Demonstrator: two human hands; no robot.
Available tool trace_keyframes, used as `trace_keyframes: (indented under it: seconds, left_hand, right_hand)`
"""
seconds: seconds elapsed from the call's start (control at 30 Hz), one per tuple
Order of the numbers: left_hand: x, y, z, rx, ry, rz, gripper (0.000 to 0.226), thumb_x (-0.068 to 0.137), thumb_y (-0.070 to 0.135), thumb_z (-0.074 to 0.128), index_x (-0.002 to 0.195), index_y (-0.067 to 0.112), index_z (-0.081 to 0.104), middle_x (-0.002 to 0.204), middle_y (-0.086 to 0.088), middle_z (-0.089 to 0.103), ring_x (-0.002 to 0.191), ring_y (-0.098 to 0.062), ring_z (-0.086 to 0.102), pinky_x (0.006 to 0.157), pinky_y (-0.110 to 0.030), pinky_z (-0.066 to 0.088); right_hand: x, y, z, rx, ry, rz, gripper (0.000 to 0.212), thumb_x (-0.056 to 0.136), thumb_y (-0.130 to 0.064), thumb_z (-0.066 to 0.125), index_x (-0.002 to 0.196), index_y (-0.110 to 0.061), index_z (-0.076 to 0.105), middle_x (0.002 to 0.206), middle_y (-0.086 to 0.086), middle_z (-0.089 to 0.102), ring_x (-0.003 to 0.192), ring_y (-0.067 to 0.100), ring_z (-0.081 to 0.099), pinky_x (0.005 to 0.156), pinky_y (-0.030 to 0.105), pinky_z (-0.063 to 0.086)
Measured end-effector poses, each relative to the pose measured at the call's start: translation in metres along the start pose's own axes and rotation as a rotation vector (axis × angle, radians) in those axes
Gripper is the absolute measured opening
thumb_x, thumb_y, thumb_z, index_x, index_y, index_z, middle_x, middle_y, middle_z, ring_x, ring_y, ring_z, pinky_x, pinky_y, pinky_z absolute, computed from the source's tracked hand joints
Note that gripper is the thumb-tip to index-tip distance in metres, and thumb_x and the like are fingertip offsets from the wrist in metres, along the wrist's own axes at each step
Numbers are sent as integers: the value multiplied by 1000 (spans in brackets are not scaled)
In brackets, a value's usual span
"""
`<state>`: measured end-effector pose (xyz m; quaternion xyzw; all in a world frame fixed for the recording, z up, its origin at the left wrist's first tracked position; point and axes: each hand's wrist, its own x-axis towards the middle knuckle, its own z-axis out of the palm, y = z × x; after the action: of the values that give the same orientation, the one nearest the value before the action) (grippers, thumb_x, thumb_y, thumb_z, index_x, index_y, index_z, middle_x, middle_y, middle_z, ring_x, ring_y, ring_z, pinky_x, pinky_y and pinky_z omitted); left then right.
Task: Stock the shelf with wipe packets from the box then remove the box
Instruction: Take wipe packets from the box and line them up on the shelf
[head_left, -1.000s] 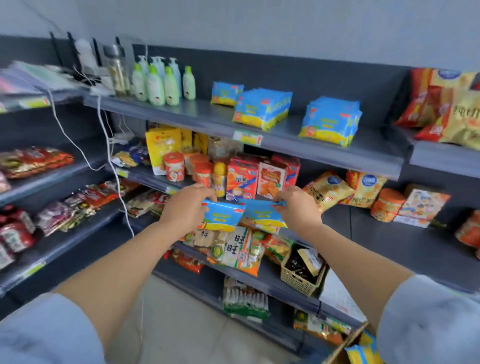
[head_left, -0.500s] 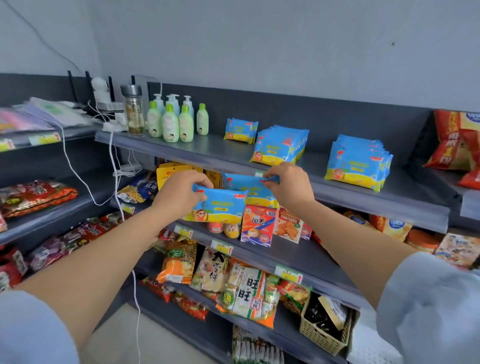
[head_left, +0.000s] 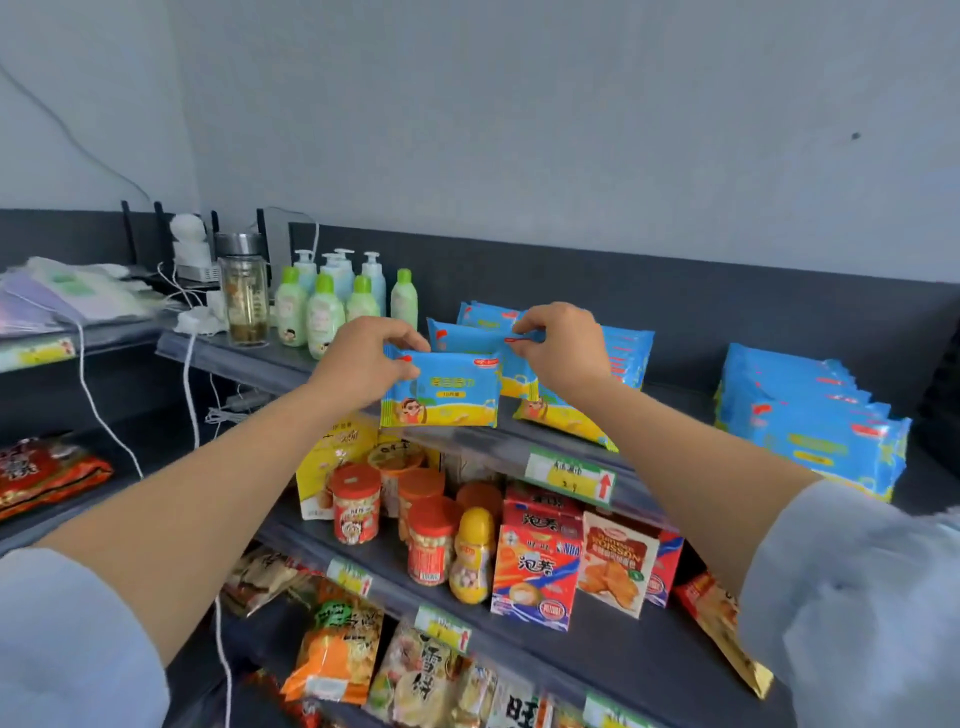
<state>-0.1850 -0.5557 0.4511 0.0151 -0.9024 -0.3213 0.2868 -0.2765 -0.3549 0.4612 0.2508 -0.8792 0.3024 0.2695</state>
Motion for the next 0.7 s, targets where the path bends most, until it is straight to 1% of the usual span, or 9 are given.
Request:
trace_keyframes:
  seconds: [0.1,0.2,0.3,0.37,0.43,0.5,0.57,0.63,0.7]
  left_hand:
    - [29,-14,4,-27,-2,13,20,79,2,73,93,16,71,100,6,66,93,-8,55,77,-24,41]
    - [57,-29,8,-49,-2,7,21,80,1,72,94,16,71,98,7,65,90,-8,54,74,-21,40]
    - [87,-47,13,-74,-30,26,22,79,0,73,91,18,71,98,5,66,92,-10,57,79,-25,45]
    - [107,-58,18,-77,-58,37,23,78,1,74,90,21,70,99,6,66,94,-10,58,83,-27,47]
    - [128,-69,25,-85,-93,53,24,78,2,74,89,22,70,98,6,66,94,-10,59,83,-27,48]
    - [147,-79,32,-98,-128,70,23,78,2,75,91,20,70,96,8,66,90,-7,59,78,-20,47]
    - [163,-89,39,-103,-161,79,22,78,2,74,93,18,71,92,10,64,82,0,56,67,-9,40]
    - [177,-98,45,-107,-200,90,22,79,2,74,92,18,70,91,11,63,81,1,55,63,-7,37]
    - [189,-107,51,-115,-235,96,22,79,1,73,91,18,70,89,12,62,85,-3,56,64,-7,38]
  right_hand:
    - [28,2,14,-17,-10,2,17,85,-21,70,101,-15,72,110,5,65,104,23,58,82,29,44]
    - [54,3,31,-16,-19,23,15,86,-22,69,99,-15,72,107,4,67,100,23,60,83,32,49]
    - [82,5,52,-34,-30,76,14,86,-24,69,98,-16,71,104,2,68,95,22,61,80,31,50]
    - [99,8,65,-56,-32,116,11,86,-20,69,97,-17,71,105,2,68,95,22,61,79,30,51]
    - [115,12,78,-81,-51,167,13,86,-11,65,96,-16,71,105,2,68,95,22,62,80,31,52]
    - [130,17,91,-120,-79,223,17,86,-4,61,95,-16,70,104,3,68,94,22,62,80,33,53]
    - [145,24,103,-149,-99,280,16,85,-3,62,88,-17,69,101,4,69,94,23,63,78,33,54]
    - [157,29,114,-175,-116,322,12,84,-7,67,82,-18,66,98,4,69,90,21,63,72,30,50]
    - [168,33,123,-198,-132,357,7,85,-11,70,82,-17,66,97,3,69,85,20,61,68,28,47]
